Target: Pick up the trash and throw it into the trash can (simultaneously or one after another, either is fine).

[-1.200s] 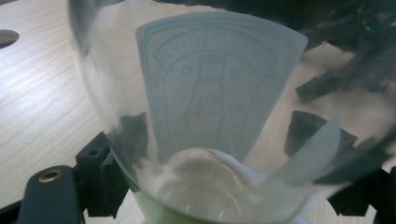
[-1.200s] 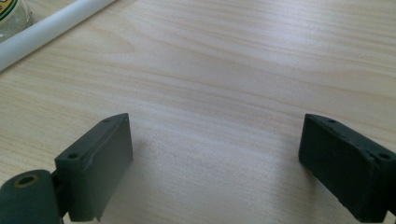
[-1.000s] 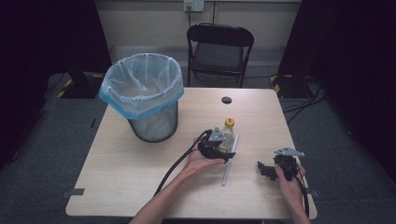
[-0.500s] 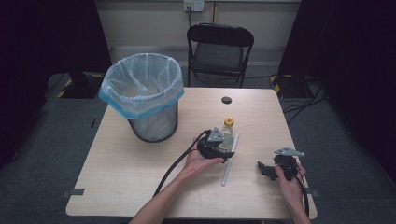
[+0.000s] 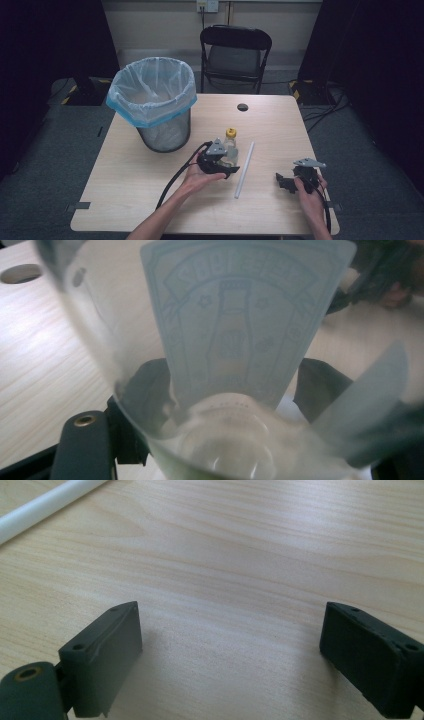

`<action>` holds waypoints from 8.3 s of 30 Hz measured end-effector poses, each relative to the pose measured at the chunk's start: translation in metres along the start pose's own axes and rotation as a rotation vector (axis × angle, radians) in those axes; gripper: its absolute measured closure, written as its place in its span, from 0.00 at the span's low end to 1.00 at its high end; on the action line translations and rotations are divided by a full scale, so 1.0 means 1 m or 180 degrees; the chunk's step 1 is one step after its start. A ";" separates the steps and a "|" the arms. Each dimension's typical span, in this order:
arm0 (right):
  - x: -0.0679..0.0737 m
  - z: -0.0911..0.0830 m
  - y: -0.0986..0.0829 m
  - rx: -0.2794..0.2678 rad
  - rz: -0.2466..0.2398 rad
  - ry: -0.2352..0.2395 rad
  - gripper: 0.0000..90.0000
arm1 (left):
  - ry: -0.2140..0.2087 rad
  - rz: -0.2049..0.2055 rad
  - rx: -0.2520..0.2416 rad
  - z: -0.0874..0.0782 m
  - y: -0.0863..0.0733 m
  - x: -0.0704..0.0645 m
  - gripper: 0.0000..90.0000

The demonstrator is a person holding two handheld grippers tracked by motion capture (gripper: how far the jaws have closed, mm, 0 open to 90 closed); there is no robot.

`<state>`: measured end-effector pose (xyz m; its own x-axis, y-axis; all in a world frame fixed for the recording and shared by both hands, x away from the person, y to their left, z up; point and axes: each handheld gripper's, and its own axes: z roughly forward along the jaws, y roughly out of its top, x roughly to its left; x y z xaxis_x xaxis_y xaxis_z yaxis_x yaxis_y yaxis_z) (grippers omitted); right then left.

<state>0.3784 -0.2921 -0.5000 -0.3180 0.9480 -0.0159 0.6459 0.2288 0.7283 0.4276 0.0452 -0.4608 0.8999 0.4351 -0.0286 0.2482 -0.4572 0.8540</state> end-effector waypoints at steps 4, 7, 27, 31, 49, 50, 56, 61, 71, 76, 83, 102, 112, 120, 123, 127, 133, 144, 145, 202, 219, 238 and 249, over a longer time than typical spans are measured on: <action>0.000 0.000 0.000 0.0001 0.0001 0.0000 0.10 | 0.0066 0.0010 -0.0029 -0.019 -0.001 0.008 0.31; 0.000 0.000 0.000 0.0001 0.0001 0.0000 0.10 | 0.0084 0.0021 -0.0033 -0.026 -0.001 0.009 0.31; 0.000 0.000 0.000 0.0000 0.0000 0.0000 0.10 | 0.0074 0.0076 -0.0165 -0.070 -0.005 0.013 0.31; 0.000 0.000 0.000 0.0000 0.0001 0.0000 0.10 | 0.0079 0.0063 -0.0173 -0.074 -0.005 0.016 0.31; 0.000 0.000 0.000 0.0000 0.0000 0.0000 0.10 | 0.0074 -0.0019 -0.0424 -0.098 0.010 0.020 0.31; 0.000 0.000 0.000 0.0000 0.0000 0.0000 0.10 | 0.0074 -0.0019 -0.0424 -0.098 0.010 0.020 0.31; 0.000 0.000 0.000 0.0000 0.0001 0.0000 0.10 | 0.0096 -0.0033 -0.0533 -0.111 0.016 0.023 0.31; 0.000 0.000 0.000 0.0000 0.0000 0.0000 0.10 | 0.0102 -0.0059 -0.0635 -0.125 0.020 0.026 0.31; 0.000 0.000 0.000 0.0000 0.0000 0.0000 0.10 | 0.0073 -0.0064 -0.0763 -0.137 0.027 0.025 0.31; 0.000 0.000 0.000 0.0001 0.0001 0.0000 0.10 | 0.0120 -0.0096 -0.0842 -0.151 0.030 0.026 0.31; 0.000 0.000 0.000 0.0001 0.0000 0.0000 0.10 | 0.0130 -0.0104 -0.0925 -0.167 0.034 0.025 0.31; 0.000 0.000 0.000 0.0001 0.0002 0.0001 0.10 | 0.0196 0.0007 -0.1171 -0.194 0.066 0.029 0.31; 0.000 0.000 0.000 0.0000 0.0001 0.0001 0.10 | 0.0149 -0.0090 -0.1345 -0.207 0.087 0.036 0.31; 0.000 0.000 0.000 0.0001 0.0002 0.0001 0.10 | 0.0175 -0.0103 -0.1412 -0.212 0.099 0.044 0.31; 0.000 0.000 0.000 0.0001 0.0002 0.0001 0.10 | 0.0173 -0.0126 -0.1470 -0.215 0.103 0.048 0.31; 0.000 0.000 0.000 0.0001 0.0000 0.0001 0.10 | 0.0223 -0.0107 -0.1486 -0.219 0.108 0.055 0.31; 0.000 0.000 0.000 0.0001 0.0001 0.0000 0.10 | 0.0334 -0.0177 -0.1508 -0.224 0.110 0.070 0.31; 0.000 0.000 0.000 0.0001 0.0005 0.0001 0.10 | 0.0557 -0.0274 -0.1499 -0.236 0.110 0.093 0.31; 0.000 0.000 0.000 0.0000 0.0001 0.0001 0.10 | 0.0593 -0.0311 -0.1503 -0.237 0.109 0.097 0.31; 0.000 0.000 0.000 -0.0002 -0.0015 0.0019 0.11 | 0.1059 -0.0638 -0.1287 -0.250 0.113 0.142 0.18; 0.000 0.000 0.000 -0.0012 -0.0023 0.0020 0.11 | 0.0970 -0.0576 -0.1235 -0.241 0.110 0.128 0.21; 0.000 0.000 0.000 -0.0013 -0.0026 0.0018 0.11 | 0.0602 -0.0265 -0.1189 -0.193 0.122 0.065 0.27; 0.000 0.000 0.000 -0.0013 -0.0025 0.0021 0.11 | 0.0303 -0.0336 -0.1016 -0.155 0.105 0.045 0.25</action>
<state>0.3788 -0.2920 -0.5001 -0.3276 0.9447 -0.0169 0.6406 0.2352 0.7310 0.4385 0.1368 -0.2924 0.8341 0.5443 -0.0896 0.1998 -0.1468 0.9688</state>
